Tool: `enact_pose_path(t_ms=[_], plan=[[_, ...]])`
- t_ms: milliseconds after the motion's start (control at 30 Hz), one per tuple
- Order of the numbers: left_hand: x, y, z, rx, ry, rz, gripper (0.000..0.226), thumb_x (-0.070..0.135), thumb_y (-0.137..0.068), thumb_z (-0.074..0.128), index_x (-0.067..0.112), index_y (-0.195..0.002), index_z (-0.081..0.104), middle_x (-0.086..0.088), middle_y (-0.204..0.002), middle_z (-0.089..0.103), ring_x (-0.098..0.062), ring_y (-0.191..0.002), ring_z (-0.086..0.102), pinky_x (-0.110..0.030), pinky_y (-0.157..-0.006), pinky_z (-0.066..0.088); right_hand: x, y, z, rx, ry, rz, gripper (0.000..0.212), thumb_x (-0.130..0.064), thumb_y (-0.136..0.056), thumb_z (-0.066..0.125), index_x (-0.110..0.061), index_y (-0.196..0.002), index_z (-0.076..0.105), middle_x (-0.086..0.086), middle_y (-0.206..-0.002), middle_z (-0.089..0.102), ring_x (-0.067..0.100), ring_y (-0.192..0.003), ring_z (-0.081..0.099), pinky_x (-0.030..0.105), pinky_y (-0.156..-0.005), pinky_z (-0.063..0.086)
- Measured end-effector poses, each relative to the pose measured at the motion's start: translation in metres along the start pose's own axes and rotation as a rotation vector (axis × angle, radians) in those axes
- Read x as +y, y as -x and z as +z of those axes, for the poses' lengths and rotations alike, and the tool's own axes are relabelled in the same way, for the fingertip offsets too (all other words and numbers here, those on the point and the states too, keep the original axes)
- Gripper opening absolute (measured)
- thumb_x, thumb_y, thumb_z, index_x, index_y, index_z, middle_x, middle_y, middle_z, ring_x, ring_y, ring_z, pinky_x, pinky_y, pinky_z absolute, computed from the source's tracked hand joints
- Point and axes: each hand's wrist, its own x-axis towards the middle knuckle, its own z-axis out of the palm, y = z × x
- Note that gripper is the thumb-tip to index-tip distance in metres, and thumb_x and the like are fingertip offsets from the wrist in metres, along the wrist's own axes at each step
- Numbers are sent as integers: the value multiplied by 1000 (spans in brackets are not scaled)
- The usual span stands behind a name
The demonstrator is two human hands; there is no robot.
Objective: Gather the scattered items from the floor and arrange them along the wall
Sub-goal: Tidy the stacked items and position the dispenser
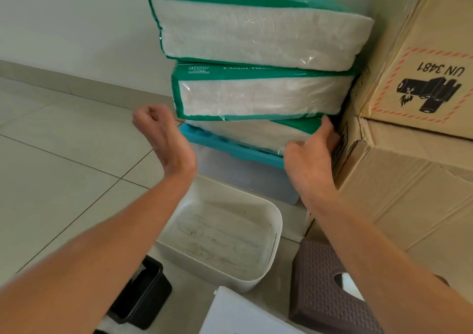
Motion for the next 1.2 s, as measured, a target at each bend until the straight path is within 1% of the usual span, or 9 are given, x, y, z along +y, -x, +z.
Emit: enact_pose_path(t_ms=[100,267,533,633,733,867,967,1067,1200], plan=[[-4,9,-6,-252,-318,353,11,18,-96,55,12,-98,46,-3,-105,40,-24,-96,49,-33,-89,43,5,16,6,56,96,-191,68,7,-90,51,-9,-150,25,13,-150,17,12,-111,44,-1,-86,30],[0,-22,2,-233,-521,194,6,24,-94,57,21,-99,60,4,-108,50,-15,-97,55,-44,-88,49,24,20,16,-45,303,-312,60,13,-84,51,5,-142,37,20,-150,20,38,-137,37,16,-100,31],[19,-43,21,-501,-580,-200,43,33,-101,47,24,-143,47,4,-147,40,-17,-125,50,-35,-103,43,9,6,7,-88,277,-218,70,8,-83,53,1,-147,26,16,-148,20,36,-133,41,33,-112,36],[24,-45,24,-457,-500,-284,43,31,-101,47,23,-144,44,4,-145,44,-17,-124,51,-33,-100,42,6,5,5,-97,261,-205,72,7,-82,53,-1,-148,23,16,-147,22,36,-134,39,41,-114,35],[23,-50,24,-444,-366,-372,51,26,-100,47,27,-149,34,6,-142,46,-14,-119,51,-31,-96,43,2,4,2,-119,209,-157,69,6,-85,53,-4,-146,23,13,-146,22,33,-132,41,33,-108,37],[21,-51,21,-582,-362,-403,53,27,-101,44,31,-153,32,4,-152,36,-17,-133,43,-34,-109,36,-3,-2,-3,-137,178,-80,68,1,-90,53,-10,-149,21,8,-150,20,27,-132,41,22,-95,33],[21,-44,20,-623,-358,-401,54,24,-105,42,30,-156,25,5,-160,25,-14,-143,30,-25,-102,27,-7,-3,-6,-131,154,-49,68,-3,-92,53,-14,-151,20,5,-152,20,23,-126,44,22,-89,33],[22,-45,19,-710,-389,-418,57,25,-106,40,30,-158,18,7,-165,16,-14,-149,21,-31,-114,21,-9,-4,-8,-134,129,-46,72,-3,-94,51,-21,-154,17,4,-151,21,16,-111,42,23,-85,35],[24,-56,21,-803,-450,-468,59,29,-107,38,33,-159,12,7,-166,11,-18,-151,16,-40,-120,17,-8,-3,-5,-128,105,-49,77,-1,-94,50,-24,-157,14,4,-153,19,22,-126,43,23,-88,37]])
